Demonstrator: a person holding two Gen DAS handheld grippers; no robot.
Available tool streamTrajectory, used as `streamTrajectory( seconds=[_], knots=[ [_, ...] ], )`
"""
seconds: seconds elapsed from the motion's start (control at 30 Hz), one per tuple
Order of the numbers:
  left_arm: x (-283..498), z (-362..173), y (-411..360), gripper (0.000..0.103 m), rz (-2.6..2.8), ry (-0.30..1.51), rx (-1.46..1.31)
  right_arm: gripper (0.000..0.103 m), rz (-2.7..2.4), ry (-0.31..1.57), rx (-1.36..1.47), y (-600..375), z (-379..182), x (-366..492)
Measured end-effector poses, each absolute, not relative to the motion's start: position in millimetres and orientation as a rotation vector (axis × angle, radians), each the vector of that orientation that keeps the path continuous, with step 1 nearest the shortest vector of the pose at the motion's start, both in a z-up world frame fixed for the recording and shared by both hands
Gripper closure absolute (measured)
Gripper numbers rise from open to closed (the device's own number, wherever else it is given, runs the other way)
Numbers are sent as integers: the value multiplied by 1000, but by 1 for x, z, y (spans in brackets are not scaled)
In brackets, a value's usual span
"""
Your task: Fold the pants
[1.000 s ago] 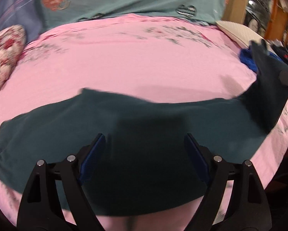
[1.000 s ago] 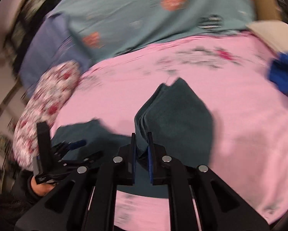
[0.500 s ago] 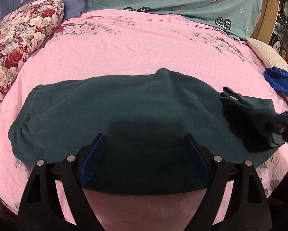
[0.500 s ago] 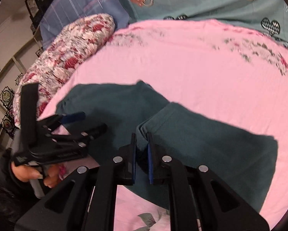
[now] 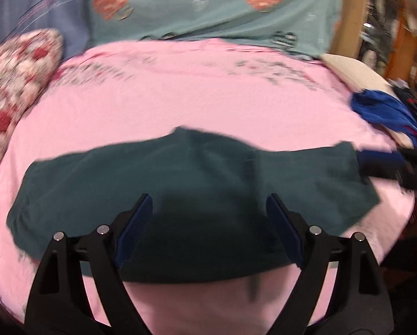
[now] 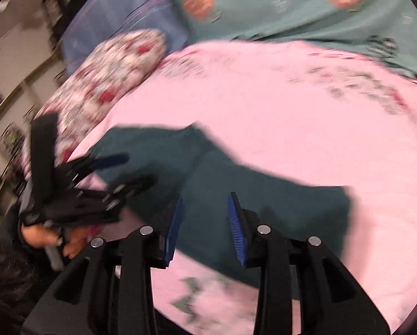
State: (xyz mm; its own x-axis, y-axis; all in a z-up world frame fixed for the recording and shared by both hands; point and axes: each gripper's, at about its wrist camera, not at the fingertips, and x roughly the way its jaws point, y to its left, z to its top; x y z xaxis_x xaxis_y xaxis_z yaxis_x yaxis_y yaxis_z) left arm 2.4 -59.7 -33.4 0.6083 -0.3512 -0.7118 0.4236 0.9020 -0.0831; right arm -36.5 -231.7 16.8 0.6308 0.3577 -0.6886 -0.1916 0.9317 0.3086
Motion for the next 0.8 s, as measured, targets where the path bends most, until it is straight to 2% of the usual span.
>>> streamTrajectory(
  seconds=[0.13, 0.2, 0.23, 0.3, 0.47, 0.57, 0.63, 0.73, 0.8],
  knots=[
    [2, -45, -112, 18, -557, 835, 182, 70, 243, 897, 364, -285, -3, -14],
    [11, -66, -127, 18, -513, 908, 236, 74, 232, 980, 382, -289, -27, -1],
    [15, -76, -127, 14, -513, 939, 232, 78, 201, 1013, 365, -288, -40, 8],
    [18, -79, -118, 11, -508, 934, 209, 103, 181, 1024, 368, -295, -57, 21],
    [14, -74, -114, 14, -488, 921, 195, 103, 168, 995, 372, -295, -48, 16],
    [12, -48, -108, 15, -510, 835, 151, 100, 210, 955, 300, -293, -25, -19],
    [17, -38, -113, 13, -519, 797, 143, 100, 215, 981, 258, -288, -29, -35],
    [41, -52, -139, 13, -510, 854, 188, 100, 172, 1064, 204, -283, -56, -43],
    [62, -71, -149, 15, -451, 924, 229, 100, 176, 1039, 215, -284, -60, -45]
  ],
)
